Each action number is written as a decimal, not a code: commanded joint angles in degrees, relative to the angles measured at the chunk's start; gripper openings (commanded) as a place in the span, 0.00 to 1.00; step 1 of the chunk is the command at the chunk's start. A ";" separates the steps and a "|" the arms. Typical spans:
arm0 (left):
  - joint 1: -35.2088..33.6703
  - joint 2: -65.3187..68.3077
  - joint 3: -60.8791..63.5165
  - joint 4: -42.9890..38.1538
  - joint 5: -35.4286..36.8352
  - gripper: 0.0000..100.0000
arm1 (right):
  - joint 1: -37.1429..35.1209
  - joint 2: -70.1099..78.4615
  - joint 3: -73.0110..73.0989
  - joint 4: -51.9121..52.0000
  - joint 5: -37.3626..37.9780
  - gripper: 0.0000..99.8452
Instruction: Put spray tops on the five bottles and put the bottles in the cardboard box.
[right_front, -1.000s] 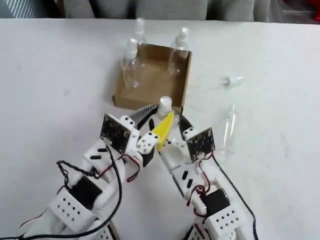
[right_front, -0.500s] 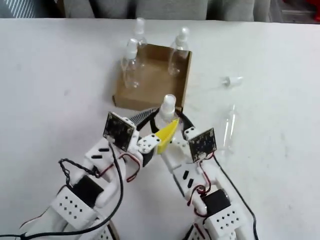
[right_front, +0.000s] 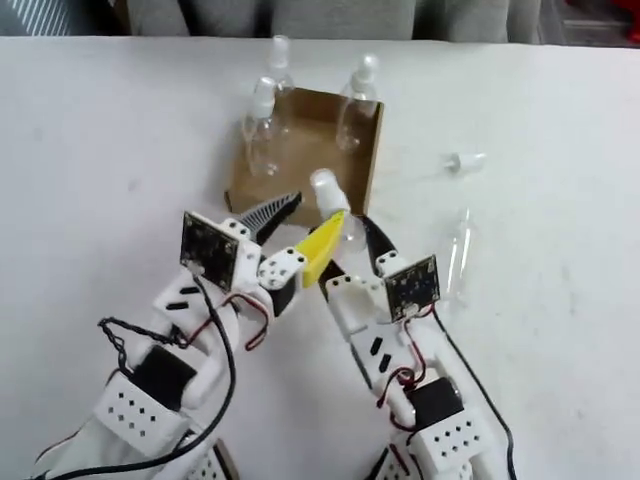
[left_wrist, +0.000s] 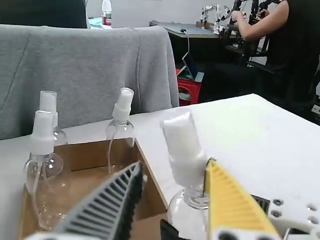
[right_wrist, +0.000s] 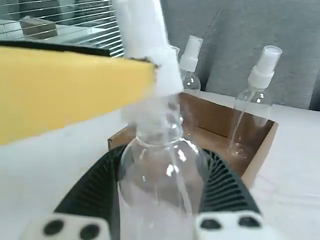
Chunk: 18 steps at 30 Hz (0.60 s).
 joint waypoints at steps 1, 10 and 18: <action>-1.10 -1.10 -4.57 1.49 0.88 0.20 | 0.48 -0.48 0.35 -1.45 0.09 0.02; 7.16 -1.10 -8.26 5.71 0.62 0.20 | 0.48 -0.40 0.35 -1.36 0.09 0.02; 8.13 -1.10 -9.85 5.98 0.62 0.20 | 0.66 -0.40 0.35 -1.27 0.09 0.02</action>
